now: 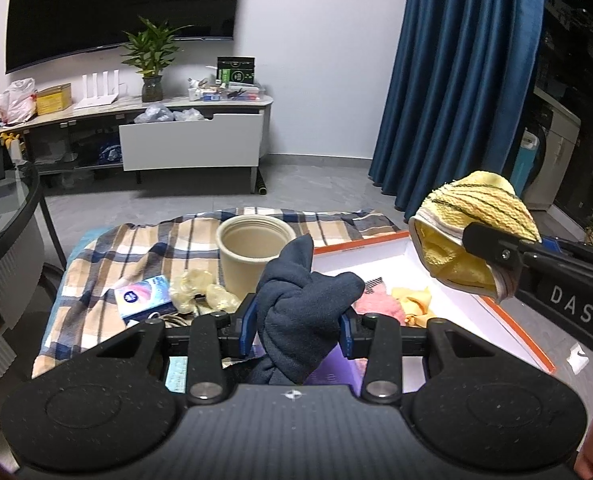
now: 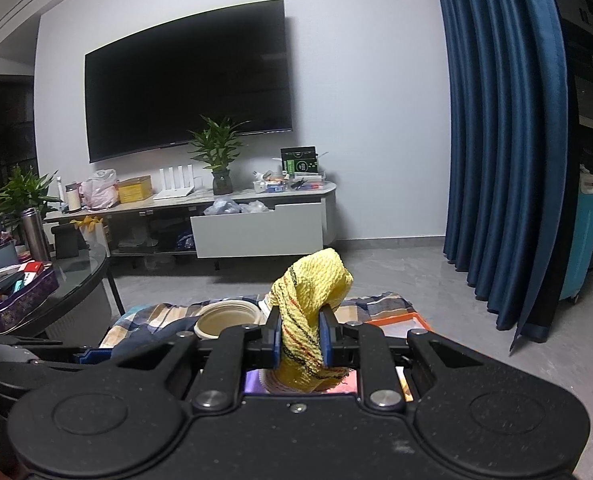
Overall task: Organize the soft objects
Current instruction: 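Carry the navy cloth and yellow knit hat with both grippers over the white box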
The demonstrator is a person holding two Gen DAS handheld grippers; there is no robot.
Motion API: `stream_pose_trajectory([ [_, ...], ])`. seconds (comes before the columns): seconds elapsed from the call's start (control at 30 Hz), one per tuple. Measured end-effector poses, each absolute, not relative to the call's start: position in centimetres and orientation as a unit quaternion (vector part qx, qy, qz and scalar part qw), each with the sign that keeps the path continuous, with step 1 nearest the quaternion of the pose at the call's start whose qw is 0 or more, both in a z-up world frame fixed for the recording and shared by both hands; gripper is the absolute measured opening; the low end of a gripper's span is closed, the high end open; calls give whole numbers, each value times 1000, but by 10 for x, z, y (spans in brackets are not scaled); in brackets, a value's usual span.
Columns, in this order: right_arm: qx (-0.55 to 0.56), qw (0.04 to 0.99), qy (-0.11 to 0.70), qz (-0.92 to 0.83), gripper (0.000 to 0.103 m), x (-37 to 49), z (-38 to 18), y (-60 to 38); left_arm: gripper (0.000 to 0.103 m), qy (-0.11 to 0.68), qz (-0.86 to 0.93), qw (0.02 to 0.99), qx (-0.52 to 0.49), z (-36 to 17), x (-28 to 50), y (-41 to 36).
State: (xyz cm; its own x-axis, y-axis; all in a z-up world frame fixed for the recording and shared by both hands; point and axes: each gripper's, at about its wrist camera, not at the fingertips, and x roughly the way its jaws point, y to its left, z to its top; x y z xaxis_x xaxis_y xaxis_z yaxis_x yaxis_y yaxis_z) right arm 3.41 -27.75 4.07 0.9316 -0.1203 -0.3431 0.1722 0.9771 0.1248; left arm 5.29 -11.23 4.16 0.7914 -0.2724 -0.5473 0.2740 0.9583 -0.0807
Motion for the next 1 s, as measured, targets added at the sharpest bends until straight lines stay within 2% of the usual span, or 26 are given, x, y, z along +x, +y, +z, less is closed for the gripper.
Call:
stream_pose_trajectory([
  [1.0,101,969,183,-133,23,18,22,-329,41,299,-206,931,33,27,53,-169],
])
